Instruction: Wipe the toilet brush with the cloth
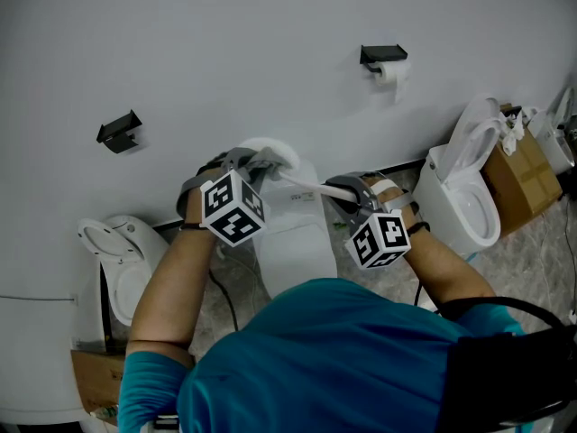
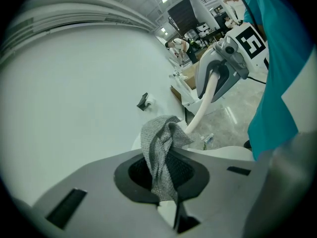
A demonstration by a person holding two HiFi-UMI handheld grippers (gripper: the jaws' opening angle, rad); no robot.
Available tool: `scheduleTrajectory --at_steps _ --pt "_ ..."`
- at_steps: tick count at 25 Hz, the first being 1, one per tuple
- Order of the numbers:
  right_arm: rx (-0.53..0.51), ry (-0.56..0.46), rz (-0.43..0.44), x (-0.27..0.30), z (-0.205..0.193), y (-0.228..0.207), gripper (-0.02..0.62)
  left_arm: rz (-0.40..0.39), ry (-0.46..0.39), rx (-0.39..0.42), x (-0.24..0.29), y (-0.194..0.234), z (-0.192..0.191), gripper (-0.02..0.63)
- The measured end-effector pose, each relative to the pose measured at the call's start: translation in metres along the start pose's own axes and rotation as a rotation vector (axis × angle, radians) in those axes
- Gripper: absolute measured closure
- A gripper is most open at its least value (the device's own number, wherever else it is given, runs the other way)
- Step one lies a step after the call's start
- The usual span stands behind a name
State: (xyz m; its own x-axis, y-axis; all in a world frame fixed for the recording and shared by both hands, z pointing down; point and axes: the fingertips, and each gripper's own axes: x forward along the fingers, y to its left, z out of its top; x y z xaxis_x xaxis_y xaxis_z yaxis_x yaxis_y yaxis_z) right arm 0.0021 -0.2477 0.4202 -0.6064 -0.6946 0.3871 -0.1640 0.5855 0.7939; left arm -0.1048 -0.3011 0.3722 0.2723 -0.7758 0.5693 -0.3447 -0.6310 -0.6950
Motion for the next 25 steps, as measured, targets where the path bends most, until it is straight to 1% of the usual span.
scheduleTrajectory --at_steps 7,9,11,13,14,16,18,21,23,25 --pt "0.038 -0.012 -0.003 -0.008 -0.004 -0.004 0.532 0.033 0.029 -0.034 -0.002 0.014 -0.020 0.569" --pt "0.081 -0.025 0.009 -0.012 -0.005 -0.006 0.532 0.042 0.024 -0.057 -0.004 0.020 -0.023 0.569" --pt "0.162 -0.051 0.025 -0.016 -0.006 -0.009 0.532 0.067 0.014 -0.085 -0.008 0.028 -0.027 0.569" --pt "0.284 -0.089 0.040 -0.021 -0.008 -0.016 0.532 0.102 -0.009 -0.128 -0.014 0.036 -0.031 0.569" --pt "0.363 -0.114 0.050 -0.023 -0.010 -0.020 0.534 0.115 -0.030 -0.164 -0.017 0.040 -0.033 0.569" --pt "0.561 -0.183 0.084 -0.028 -0.014 -0.029 0.534 0.125 -0.082 -0.252 -0.024 0.046 -0.035 0.569" --pt "0.780 -0.281 0.130 -0.034 -0.016 -0.040 0.534 0.116 -0.140 -0.335 -0.027 0.046 -0.035 0.569" --pt "1.061 -0.439 0.207 -0.041 -0.013 -0.057 0.533 0.048 -0.234 -0.445 -0.024 0.033 -0.025 0.569" --pt "1.188 -0.536 0.260 -0.045 -0.005 -0.065 0.534 -0.018 -0.300 -0.503 -0.021 0.020 -0.010 0.569" --pt "1.277 -0.621 0.310 -0.046 0.007 -0.072 0.533 -0.085 -0.350 -0.547 -0.018 0.006 0.005 0.569"
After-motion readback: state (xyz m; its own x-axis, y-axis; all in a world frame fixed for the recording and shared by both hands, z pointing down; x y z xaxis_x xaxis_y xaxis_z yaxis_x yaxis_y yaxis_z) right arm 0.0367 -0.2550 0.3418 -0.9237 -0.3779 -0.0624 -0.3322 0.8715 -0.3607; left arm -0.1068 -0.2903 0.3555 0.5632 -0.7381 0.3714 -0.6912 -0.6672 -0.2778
